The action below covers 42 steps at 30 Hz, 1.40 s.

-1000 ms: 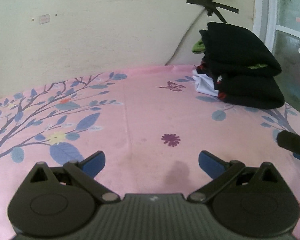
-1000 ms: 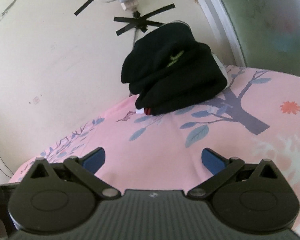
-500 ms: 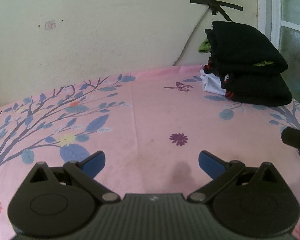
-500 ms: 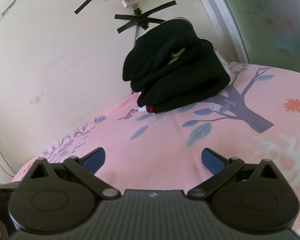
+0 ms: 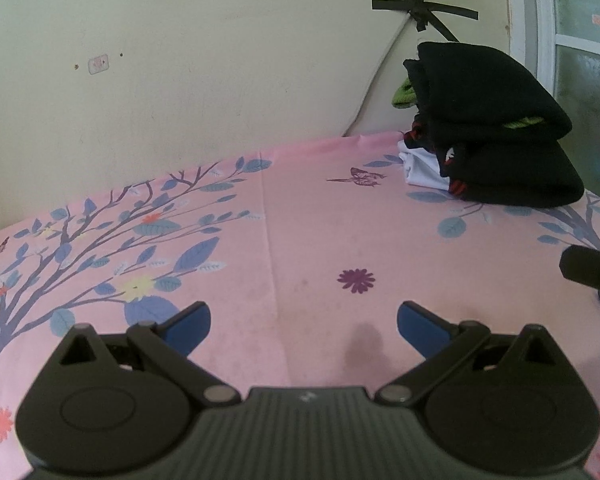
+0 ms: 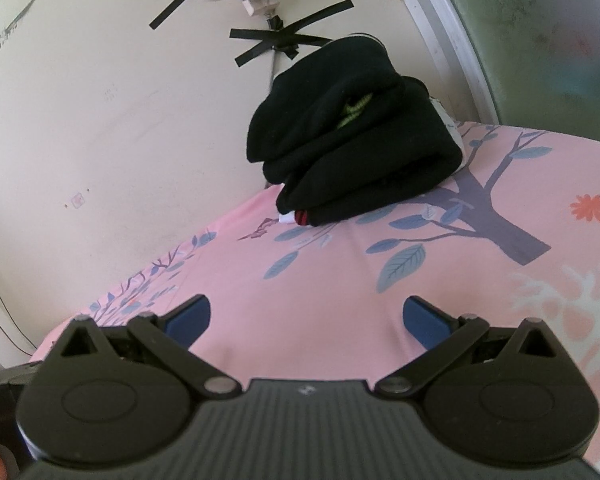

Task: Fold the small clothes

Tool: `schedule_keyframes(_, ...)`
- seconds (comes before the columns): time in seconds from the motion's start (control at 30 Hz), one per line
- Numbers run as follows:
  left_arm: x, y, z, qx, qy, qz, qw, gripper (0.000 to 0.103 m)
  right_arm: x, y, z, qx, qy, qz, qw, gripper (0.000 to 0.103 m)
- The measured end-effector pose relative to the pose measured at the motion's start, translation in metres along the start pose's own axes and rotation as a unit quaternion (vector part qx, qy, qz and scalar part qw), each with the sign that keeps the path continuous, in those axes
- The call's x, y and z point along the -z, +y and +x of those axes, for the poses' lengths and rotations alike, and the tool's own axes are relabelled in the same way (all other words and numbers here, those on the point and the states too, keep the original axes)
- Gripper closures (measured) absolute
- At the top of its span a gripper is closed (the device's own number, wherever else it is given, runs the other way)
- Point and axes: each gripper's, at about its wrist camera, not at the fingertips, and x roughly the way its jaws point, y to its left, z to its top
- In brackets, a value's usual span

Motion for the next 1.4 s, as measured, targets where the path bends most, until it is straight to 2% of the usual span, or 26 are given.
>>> schedule_keyframes(0.6, 0.0, -0.002, -0.001, -0.005, -0.001, 0.007, 1.0, 0.0, 0.0, 0.0, 0.0, 0.0, 0.0, 0.001, 1.0, 0.006)
schedule_keyframes(0.87, 0.001, -0.003, -0.003, 0.005, -0.006, 0.012, 0.9999, 0.0, 0.0, 0.0, 0.0, 0.0, -0.001, 0.001, 1.0, 0.006)
schedule_keyframes(1.0, 0.002, 0.002, -0.01, 0.019, -0.025, 0.0, 0.9995, 0.0, 0.001, 0.0, 0.0, -0.001, -0.003, 0.002, 1.0, 0.006)
schedule_keyframes(1.4, 0.0, 0.009, -0.011, 0.025, -0.023, -0.016, 0.9993, 0.0, 0.001, 0.0, 0.0, -0.001, -0.003, 0.003, 1.0, 0.006)
